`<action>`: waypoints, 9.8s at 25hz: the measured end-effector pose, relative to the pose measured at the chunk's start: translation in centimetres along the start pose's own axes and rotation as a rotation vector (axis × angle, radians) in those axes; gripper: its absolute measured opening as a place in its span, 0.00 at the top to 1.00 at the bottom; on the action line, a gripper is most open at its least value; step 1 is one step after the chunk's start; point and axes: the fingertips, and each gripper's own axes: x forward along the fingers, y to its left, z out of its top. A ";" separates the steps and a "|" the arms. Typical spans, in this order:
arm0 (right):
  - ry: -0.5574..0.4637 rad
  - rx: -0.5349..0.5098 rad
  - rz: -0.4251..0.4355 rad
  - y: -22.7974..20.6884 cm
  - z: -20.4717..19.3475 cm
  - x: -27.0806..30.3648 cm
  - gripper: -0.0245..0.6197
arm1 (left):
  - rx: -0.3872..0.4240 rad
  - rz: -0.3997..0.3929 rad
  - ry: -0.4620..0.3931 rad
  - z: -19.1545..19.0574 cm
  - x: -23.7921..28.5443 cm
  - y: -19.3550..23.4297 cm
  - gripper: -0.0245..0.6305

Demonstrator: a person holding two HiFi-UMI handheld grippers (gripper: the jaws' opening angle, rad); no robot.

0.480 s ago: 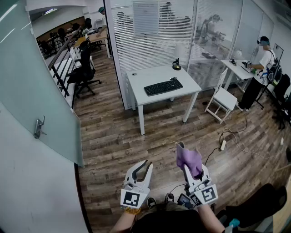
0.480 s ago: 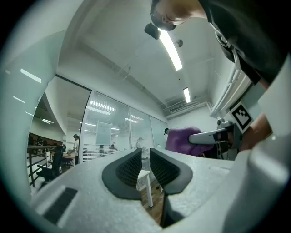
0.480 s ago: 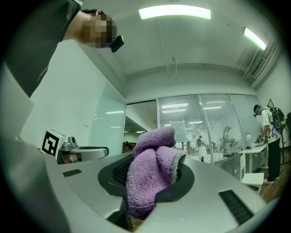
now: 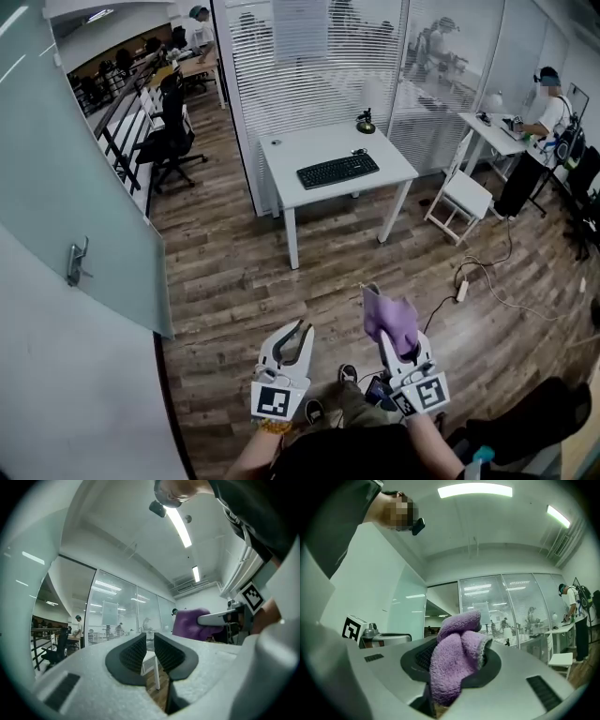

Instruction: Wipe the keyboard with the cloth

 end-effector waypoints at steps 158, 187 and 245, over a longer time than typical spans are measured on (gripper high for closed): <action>0.947 0.088 0.320 -56.9 -48.4 68.4 0.79 | -0.043 -0.452 0.841 -49.4 63.5 35.2 0.33; 1.020 0.125 0.589 -47.8 -48.9 69.3 0.80 | -0.054 -0.443 0.835 -49.4 63.6 35.0 0.33; 0.883 0.369 0.770 -37.0 -44.3 72.3 0.79 | -0.078 -0.420 0.848 -49.5 63.7 35.1 0.33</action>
